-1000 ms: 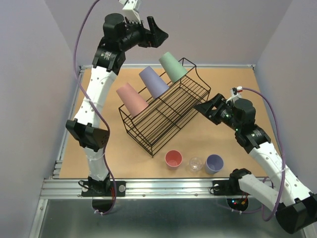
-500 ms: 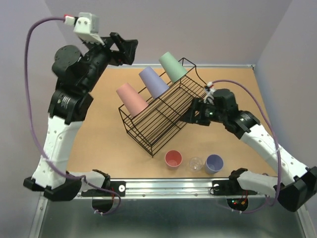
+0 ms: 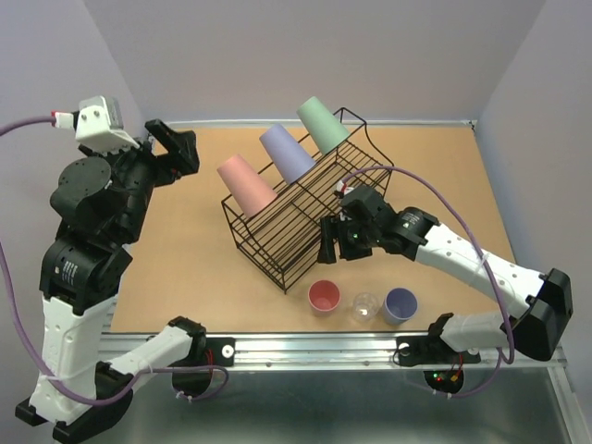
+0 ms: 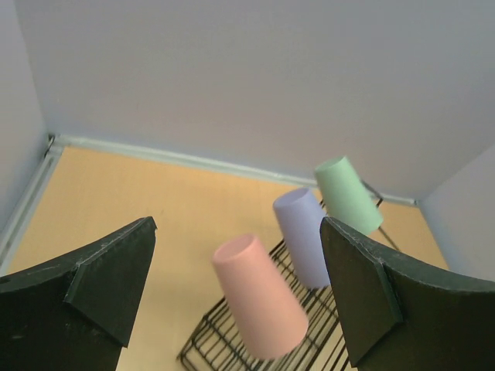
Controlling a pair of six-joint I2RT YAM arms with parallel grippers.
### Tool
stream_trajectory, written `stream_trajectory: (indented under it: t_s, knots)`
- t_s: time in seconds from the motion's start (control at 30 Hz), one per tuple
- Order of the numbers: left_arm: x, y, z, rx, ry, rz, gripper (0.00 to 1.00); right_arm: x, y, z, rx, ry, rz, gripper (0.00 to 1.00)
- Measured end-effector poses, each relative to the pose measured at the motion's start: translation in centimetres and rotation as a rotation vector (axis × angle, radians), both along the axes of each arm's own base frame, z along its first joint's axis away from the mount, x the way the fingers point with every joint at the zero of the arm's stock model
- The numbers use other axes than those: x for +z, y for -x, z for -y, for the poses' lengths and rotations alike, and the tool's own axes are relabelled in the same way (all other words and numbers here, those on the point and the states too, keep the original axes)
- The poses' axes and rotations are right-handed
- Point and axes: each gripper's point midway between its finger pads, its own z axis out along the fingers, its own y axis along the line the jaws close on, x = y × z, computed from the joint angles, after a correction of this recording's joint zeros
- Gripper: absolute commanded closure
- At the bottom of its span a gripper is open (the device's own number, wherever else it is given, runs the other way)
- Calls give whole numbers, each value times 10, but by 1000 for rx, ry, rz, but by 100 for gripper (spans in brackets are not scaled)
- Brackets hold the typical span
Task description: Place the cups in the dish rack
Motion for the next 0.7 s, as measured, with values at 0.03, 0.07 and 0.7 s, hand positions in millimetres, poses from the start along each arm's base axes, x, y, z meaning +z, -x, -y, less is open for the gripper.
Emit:
stream_trajectory:
  t_s: [0.03,0.07,0.7]
  knots:
    - [-13,3,-2,6,0,-33,1,-1,1,2,-1,4,-1,27]
    - [-26,7,-4,11,0,-64,1,-2,2,3,-1,6,-3,27]
    - [-107,28,-1,-9,61,-264,1,-67,59,12,85,103,-148,54]
